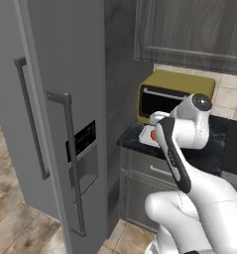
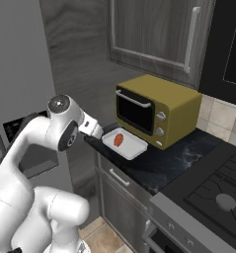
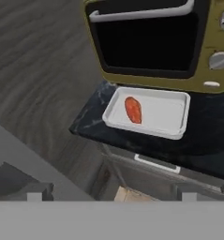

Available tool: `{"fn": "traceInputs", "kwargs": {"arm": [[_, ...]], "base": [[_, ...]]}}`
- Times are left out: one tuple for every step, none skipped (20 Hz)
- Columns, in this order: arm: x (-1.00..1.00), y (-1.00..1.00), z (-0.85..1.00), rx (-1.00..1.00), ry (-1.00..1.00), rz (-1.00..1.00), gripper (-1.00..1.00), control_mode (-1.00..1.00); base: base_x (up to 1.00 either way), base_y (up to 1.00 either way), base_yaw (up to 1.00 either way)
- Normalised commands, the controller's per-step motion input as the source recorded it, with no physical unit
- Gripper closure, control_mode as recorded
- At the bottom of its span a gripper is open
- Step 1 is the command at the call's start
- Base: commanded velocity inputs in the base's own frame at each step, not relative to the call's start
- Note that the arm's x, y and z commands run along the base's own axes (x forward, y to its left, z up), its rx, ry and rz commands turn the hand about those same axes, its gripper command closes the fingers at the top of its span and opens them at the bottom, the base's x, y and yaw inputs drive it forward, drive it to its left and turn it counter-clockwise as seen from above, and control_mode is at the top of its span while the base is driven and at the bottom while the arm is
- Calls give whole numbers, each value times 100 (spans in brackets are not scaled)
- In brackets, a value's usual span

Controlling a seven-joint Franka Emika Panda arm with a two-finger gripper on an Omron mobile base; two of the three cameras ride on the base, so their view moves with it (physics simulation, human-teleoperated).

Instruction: Take the sweet potato and tomato out of the freezer and place them in the tupperware container on the counter. Then put the tupperware containing the vegetables back in the freezer.

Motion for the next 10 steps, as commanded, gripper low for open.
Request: {"fn": "traceInputs", "kwargs": {"arm": [[-88, 32, 86, 4, 23, -8, -100, -100], [-89, 29, 84, 4, 23, -8, -100, -100], [-91, 21, 83, 5, 24, -7, -100, -100], [-95, 16, 79, 5, 24, -7, -100, -100], [-87, 9, 71, 6, 26, -5, -100, -100], [-82, 5, 67, 7, 29, -4, -100, -100], [-81, 4, 59, 6, 29, -3, -100, -100], [-81, 0, 57, 6, 28, -2, -100, -100], [-80, 0, 55, 6, 28, -1, -100, -100], [-76, 0, 47, 5, 27, 0, -100, -100]], "base": [[0, 0, 0], [0, 0, 0], [0, 0, 0], [0, 0, 0], [0, 0, 0], [0, 0, 0], [0, 0, 0], [0, 0, 0], [0, 0, 0], [0, 0, 0]]}}
